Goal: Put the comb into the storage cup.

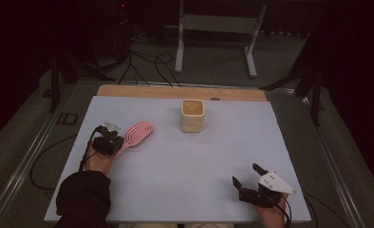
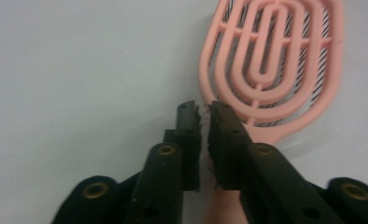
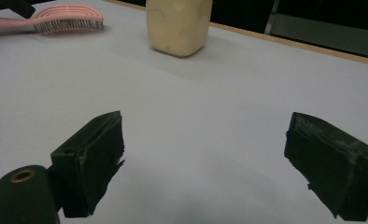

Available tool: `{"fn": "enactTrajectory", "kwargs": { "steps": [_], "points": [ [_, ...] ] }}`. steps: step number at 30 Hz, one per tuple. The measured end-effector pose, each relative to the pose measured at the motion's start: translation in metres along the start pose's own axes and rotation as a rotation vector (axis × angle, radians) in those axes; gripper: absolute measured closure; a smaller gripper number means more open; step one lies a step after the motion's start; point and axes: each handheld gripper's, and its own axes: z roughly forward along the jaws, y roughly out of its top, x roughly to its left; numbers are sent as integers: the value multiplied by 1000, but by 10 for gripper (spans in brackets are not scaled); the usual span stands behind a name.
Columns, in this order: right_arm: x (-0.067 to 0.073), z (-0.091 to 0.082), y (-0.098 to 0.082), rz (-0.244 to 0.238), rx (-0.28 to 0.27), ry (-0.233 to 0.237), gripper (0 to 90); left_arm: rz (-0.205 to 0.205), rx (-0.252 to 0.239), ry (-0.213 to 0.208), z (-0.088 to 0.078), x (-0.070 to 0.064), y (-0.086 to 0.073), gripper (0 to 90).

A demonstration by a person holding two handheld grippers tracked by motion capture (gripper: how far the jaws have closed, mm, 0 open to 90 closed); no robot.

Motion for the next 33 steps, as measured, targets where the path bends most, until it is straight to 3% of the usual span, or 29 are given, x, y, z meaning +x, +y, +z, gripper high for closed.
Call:
{"fn": "enactTrajectory", "kwargs": {
  "steps": [5,10,16,21,25,33],
  "points": [
    [0,0,0,3,-3,0,115,-3,-68,-9,-16,0,0,633],
    [0,0,0,2,-3,2,115,-19,-179,-49,-41,1,-5,430],
    [0,0,1,-3,-5,10,115,-21,-275,-80,-68,-3,-26,236],
    [0,1,5,-7,-22,32,115,-48,-332,-105,-82,-5,-48,0],
    [1,1,7,-20,-32,46,115,-53,-382,-95,-91,-8,-66,0],
    [-4,5,14,-27,-45,72,113,18,-402,-108,-99,-21,-86,0]
  ]
}}
